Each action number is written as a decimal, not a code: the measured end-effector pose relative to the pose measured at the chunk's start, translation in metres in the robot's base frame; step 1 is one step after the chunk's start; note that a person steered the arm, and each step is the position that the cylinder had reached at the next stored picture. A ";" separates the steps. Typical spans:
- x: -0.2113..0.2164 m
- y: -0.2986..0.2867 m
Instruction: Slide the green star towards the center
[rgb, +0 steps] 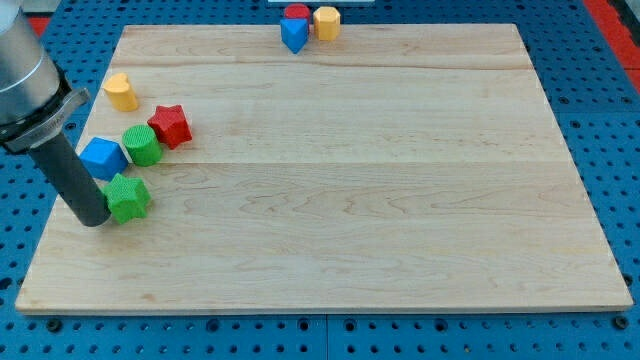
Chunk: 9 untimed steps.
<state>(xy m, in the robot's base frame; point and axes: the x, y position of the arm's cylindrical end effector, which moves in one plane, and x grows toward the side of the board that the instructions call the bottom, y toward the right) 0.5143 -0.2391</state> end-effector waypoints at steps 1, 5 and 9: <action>-0.010 0.003; -0.065 0.068; -0.114 0.186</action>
